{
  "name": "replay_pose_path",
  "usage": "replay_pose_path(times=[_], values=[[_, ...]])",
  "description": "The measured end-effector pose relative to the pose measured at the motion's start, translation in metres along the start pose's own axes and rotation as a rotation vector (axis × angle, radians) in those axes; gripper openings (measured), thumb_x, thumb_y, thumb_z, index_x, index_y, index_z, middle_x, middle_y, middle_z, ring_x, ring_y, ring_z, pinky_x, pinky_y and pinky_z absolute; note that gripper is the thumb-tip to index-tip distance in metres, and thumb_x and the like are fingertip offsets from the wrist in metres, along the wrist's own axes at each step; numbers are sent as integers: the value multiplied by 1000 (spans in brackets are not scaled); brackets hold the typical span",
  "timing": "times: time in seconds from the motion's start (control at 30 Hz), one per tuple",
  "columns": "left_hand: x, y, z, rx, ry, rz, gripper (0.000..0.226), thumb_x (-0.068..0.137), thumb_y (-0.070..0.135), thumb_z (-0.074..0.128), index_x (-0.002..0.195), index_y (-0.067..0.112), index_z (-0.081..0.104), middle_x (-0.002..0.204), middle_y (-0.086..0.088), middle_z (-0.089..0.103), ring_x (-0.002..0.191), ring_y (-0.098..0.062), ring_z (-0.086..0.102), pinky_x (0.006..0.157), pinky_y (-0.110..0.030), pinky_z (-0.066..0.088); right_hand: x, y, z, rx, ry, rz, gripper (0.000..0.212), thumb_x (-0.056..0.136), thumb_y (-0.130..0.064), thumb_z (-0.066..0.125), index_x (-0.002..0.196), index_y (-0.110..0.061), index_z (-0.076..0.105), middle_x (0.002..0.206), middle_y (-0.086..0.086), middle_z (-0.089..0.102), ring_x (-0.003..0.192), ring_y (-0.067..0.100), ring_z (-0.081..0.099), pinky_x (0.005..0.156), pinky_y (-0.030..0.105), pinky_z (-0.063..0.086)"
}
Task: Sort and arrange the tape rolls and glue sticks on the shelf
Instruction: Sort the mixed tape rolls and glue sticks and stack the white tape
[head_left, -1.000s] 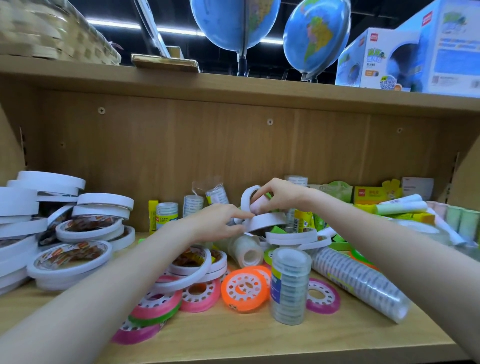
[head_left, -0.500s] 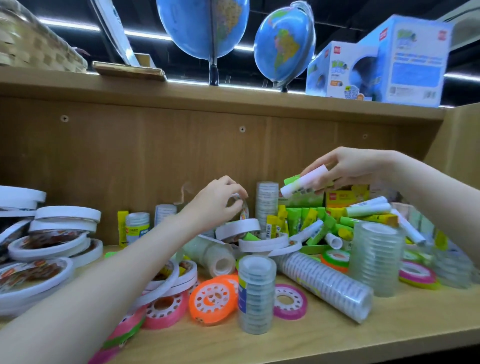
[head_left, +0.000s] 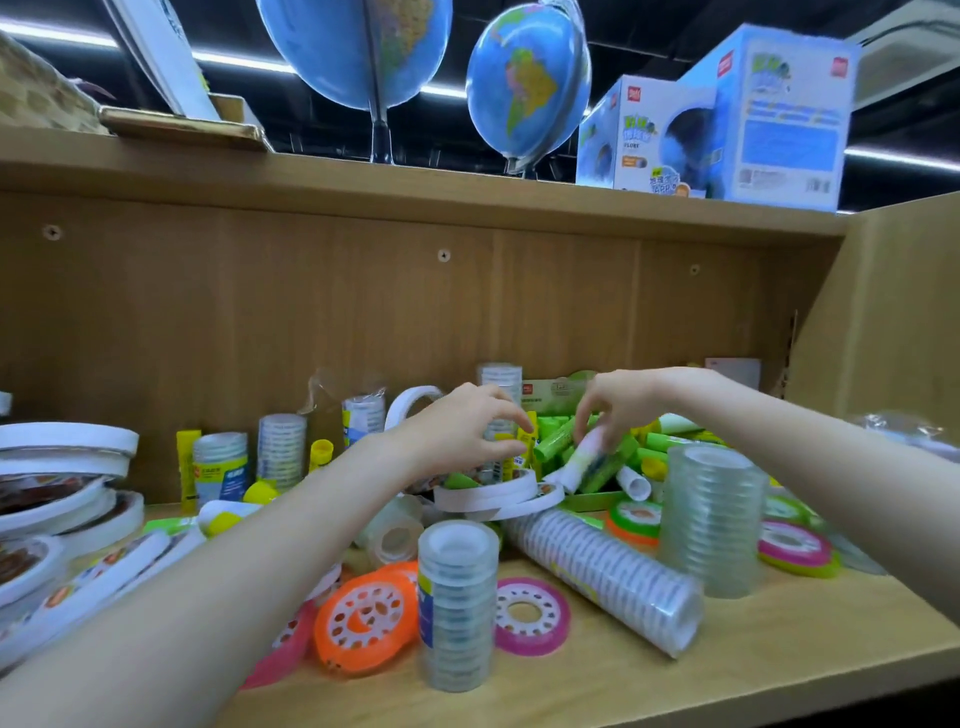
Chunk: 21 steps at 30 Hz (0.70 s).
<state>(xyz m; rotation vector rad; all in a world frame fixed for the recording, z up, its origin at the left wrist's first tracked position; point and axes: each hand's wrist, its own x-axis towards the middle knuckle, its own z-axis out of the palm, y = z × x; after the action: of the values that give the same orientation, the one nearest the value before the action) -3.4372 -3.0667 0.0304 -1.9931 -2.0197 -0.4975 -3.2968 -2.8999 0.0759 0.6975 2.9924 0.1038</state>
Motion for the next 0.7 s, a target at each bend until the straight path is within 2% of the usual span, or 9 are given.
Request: replay_pose_path(times=[0.17,0.33,0.4,0.47,0.53,0.57,0.63,0.7], values=[[-2,1,5,9,-11,-17,29,90,35,57,117,25,61,125,-1,53,118,-18,44,99,-34,35,-1,15,4,45,78,-20,28,79,-16,71,104,-27,68,99,-9,50,96,12,48,79,26,39],[-2,-2,6,-20,26,-19,26,90,32,57,114,25,63,122,0,54,117,-16,46,99,-34,36,-9,33,0,168,153,13,25,77,-7,69,88,-30,68,76,-8,60,75,15,59,71,31,51],[-2,-1,6,-12,23,-18,25,90,33,57,114,26,63,122,0,54,116,-16,45,98,-33,36,-14,39,-3,186,201,20,25,78,-8,68,84,-32,66,75,-8,60,73,15,59,61,21,49],[-1,1,7,-1,4,-17,26,91,34,56,115,26,62,122,0,53,116,-16,44,98,-33,36,-22,49,-7,230,271,48,18,80,-13,69,87,-30,67,79,-5,65,75,17,61,58,17,48],[0,2,6,0,-9,-23,27,91,34,56,116,26,61,122,0,53,116,-16,45,97,-33,37,-29,60,-10,227,356,126,6,80,-26,71,83,-30,67,87,1,70,83,24,65,67,28,53],[0,3,6,0,-16,-26,28,91,34,56,117,25,61,122,-1,53,116,-16,46,97,-33,37,-32,65,-11,192,378,169,5,79,-29,72,81,-29,67,88,3,70,84,25,65,68,29,51],[0,3,6,5,-32,-23,28,90,34,58,117,25,61,122,-1,53,116,-16,47,97,-32,37,-37,71,-7,92,338,258,9,79,-28,72,83,-25,64,89,4,68,75,18,63,60,23,46],[-1,3,7,21,-52,-17,28,89,34,59,116,26,62,121,-1,53,115,-16,47,97,-31,37,-36,74,3,61,231,308,16,79,-24,71,92,-19,64,94,8,69,68,16,65,57,23,51]])
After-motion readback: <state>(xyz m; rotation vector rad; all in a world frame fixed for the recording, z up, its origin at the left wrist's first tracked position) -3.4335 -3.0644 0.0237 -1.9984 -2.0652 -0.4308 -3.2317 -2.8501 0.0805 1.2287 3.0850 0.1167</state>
